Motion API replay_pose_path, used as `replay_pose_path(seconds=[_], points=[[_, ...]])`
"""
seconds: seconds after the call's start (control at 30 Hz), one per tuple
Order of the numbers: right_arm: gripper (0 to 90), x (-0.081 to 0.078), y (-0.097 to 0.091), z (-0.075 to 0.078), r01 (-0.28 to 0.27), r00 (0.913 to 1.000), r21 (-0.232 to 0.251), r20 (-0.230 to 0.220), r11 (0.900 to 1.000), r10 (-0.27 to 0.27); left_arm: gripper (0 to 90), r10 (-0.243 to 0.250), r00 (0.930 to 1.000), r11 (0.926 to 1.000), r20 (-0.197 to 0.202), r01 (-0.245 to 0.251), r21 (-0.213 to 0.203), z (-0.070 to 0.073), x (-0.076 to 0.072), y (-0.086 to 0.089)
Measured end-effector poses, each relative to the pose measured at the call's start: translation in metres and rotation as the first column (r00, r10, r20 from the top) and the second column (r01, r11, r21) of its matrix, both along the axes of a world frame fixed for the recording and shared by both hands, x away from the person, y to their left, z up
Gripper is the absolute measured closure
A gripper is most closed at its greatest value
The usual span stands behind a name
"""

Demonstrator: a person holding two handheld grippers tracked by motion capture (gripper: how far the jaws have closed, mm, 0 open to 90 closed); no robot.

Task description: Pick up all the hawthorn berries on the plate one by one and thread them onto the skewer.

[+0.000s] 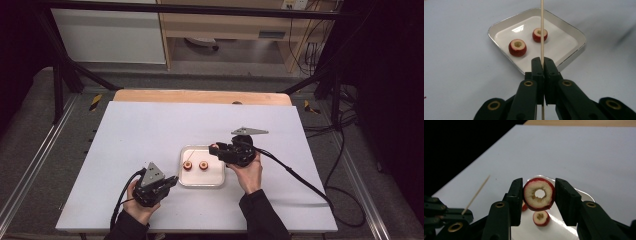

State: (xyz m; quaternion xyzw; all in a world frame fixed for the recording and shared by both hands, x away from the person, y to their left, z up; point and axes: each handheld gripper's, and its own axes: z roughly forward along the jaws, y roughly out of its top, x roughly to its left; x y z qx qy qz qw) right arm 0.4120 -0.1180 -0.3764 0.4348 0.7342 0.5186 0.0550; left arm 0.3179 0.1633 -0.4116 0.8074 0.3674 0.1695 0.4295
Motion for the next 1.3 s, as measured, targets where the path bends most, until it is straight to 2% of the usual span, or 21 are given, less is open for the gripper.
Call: replay_pose_path(seconds=[0.1,0.2,0.23,0.4,0.47,0.53,0.7,0.87,1.07,1.3], points=[[60.1,-0.001,-0.001,0.0,0.019,0.999,0.061,0.04,0.998,-0.022,88.6,0.0,1.0,1.0,0.0,0.0,-0.009,0.0,0.0,-0.005],[60.1,-0.002,-0.002,0.001,0.04,0.9956,0.131,0.079,0.9906,-0.051,88.6,-0.001,1.0,0.9998,0.002,0.001,-0.021,0.001,-0.002,-0.011],[60.1,-0.002,-0.002,0.001,0.044,0.9943,0.145,0.089,0.9885,-0.058,88.6,-0.005,1.0,0.9993,-0.002,0.005,-0.037,0.001,-0.002,-0.015],[60.1,-0.002,-0.002,0.003,0.061,0.9846,0.219,0.147,0.9738,-0.095,88.5,-0.006,1.0,0.9989,-0.001,0.006,-0.047,0.003,-0.002,-0.025],[60.1,-0.002,-0.003,0.003,0.066,0.9814,0.248,0.159,0.9665,-0.108,88.6,0.0,1.0,0.9974,-0.005,-0.001,-0.073,0.004,0.001,-0.032],[60.1,-0.002,-0.004,0.003,0.07,0.9792,0.275,0.165,0.9589,-0.118,88.6,0.002,1.0,0.9967,-0.004,-0.003,-0.081,0.005,0.001,-0.034],[60.1,-0.002,-0.005,0.004,0.082,0.9756,0.296,0.171,0.9516,-0.137,88.5,0.012,0.9999,0.9948,0.008,-0.011,-0.101,0.009,0.004,-0.046],[60.1,-0.003,-0.005,0.005,0.081,0.9732,0.31,0.18,0.9473,-0.143,88.6,0.023,0.9997,0.9927,0.002,-0.023,-0.119,0.009,0.007,-0.055],[60.2,-0.004,-0.007,0.005,0.093,0.9691,0.331,0.186,0.939,-0.162,88.6,0.049,0.9988,0.9902,-0.007,-0.049,-0.131,0.009,0.011,-0.058],[60.2,-0.003,-0.012,0.002,0.102,0.9706,0.369,0.167,0.9238,-0.174,88.6,0.057,0.9984,0.9872,0.003,-0.056,-0.15,0.009,0.011,-0.059]])
